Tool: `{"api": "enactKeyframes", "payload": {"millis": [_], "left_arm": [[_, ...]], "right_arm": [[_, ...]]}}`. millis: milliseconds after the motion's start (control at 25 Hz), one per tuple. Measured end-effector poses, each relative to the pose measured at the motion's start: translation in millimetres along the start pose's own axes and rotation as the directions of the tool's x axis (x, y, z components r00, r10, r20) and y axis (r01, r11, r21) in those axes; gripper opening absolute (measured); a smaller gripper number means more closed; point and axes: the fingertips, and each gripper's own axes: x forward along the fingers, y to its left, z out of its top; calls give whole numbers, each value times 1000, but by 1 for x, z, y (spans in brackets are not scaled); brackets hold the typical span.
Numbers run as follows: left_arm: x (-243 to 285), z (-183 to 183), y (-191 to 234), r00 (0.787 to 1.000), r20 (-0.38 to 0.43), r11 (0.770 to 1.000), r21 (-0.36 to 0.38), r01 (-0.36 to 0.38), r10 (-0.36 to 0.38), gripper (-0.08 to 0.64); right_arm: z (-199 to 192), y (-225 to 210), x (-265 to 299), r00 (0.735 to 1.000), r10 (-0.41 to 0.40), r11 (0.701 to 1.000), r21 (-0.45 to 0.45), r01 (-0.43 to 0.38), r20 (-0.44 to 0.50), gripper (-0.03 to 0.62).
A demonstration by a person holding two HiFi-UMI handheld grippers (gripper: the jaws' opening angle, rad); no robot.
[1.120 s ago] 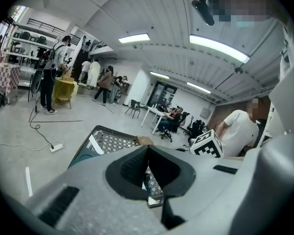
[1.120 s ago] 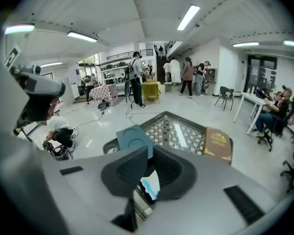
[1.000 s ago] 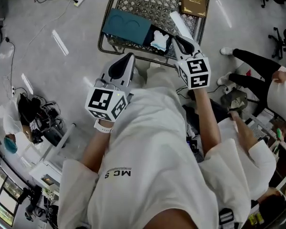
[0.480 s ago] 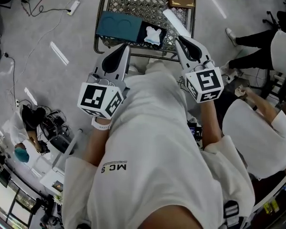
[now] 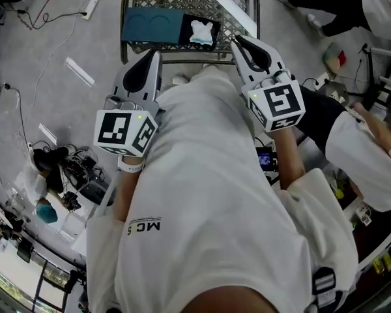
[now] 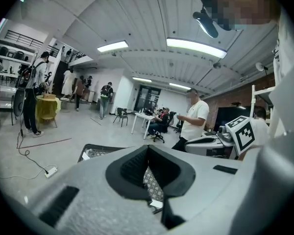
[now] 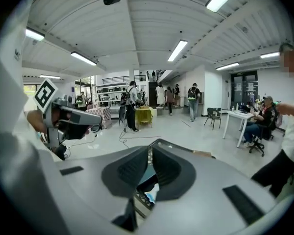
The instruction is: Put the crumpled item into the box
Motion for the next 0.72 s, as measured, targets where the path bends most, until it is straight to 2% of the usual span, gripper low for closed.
{"api": "enactKeyframes", "payload": {"millis": [160, 280, 560, 720], "left_arm": [[1, 7, 10, 1000, -15, 1000, 13, -10, 10, 24], [0, 10, 16, 999, -17, 999, -4, -33, 33, 23], [-1, -18, 22, 997, -22, 996, -39, -78, 77, 23], [-4, -15, 29, 996, -6, 995, -46, -89, 89, 23]], "right_arm": [[0, 4, 10, 1000, 23, 1000, -9, -24, -18, 37], [0, 8, 17, 998, 53, 999, -4, -53, -36, 37], [-18, 20, 29, 992, 114, 993, -29, -115, -47, 37], [-17, 29, 38, 990, 131, 991, -34, -133, -51, 35]]}}
